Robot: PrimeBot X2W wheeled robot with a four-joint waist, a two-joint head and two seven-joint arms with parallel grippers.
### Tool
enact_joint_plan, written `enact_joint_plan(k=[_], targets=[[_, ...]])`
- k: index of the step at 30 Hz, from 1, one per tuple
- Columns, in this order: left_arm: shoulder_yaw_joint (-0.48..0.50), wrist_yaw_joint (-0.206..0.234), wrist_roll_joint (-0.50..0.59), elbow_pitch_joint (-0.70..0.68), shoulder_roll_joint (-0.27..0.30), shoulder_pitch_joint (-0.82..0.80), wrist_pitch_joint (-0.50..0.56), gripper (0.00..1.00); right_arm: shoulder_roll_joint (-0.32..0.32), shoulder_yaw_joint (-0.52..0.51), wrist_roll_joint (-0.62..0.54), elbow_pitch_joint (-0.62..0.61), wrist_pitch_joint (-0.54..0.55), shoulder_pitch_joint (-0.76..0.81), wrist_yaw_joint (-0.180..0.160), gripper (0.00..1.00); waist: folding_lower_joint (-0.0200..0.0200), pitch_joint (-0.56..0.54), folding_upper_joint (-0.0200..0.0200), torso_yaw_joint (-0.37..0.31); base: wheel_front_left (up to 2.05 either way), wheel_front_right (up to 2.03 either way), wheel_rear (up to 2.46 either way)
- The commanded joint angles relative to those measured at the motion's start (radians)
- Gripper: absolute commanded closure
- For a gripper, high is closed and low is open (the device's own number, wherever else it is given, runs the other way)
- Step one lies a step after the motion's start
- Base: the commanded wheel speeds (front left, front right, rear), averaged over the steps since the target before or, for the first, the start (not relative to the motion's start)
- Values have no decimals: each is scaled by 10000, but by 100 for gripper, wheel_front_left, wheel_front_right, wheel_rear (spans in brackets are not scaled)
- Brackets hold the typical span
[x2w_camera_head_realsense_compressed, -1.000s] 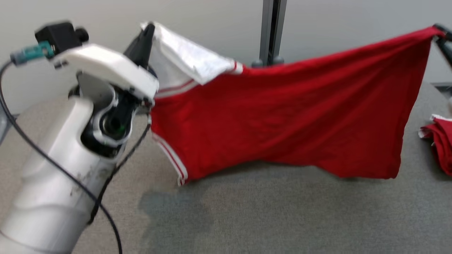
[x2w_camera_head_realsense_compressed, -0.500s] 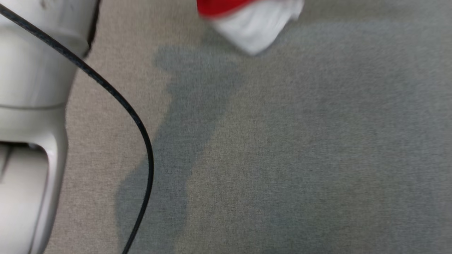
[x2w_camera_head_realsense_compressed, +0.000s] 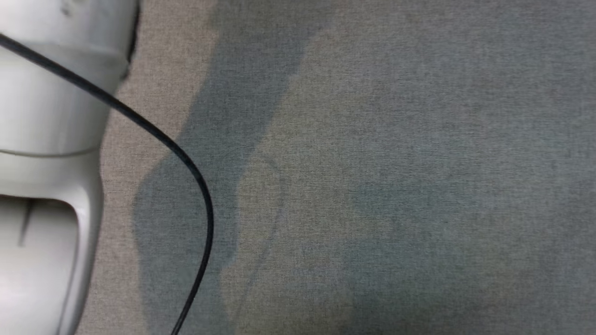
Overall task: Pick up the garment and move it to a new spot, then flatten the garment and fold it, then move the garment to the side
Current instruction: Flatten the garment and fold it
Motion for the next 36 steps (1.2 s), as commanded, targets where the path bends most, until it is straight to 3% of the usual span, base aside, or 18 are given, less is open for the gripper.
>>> enact_joint_plan(k=[1,6,16,27,31,36], targets=[[-69,78,-27,7,59,193,-30,100,-6,-21,72,0,-41,235,-7,100,0,91,0,102,0,0,0],[-629,341,-222,211,51,1504,-31,100,7,315,208,-53,-41,1530,-7,100,0,54,0,253,0,0,0],[-1284,-92,2,1286,48,4178,-32,100,252,1006,732,126,-42,3903,-7,100,0,-1113,0,438,0,0,0],[-2237,-1390,668,3906,86,6560,-1,100,763,1922,704,683,-42,6095,-7,100,0,-3003,0,551,0,0,0],[-2813,-2100,780,4665,88,7292,561,100,983,2014,720,959,-42,6669,-5,100,0,-3608,0,646,0,0,0],[-3293,-2585,957,5316,222,8053,842,100,1219,2187,526,1290,-43,7320,-5,100,0,-4292,0,798,0,0,0]])
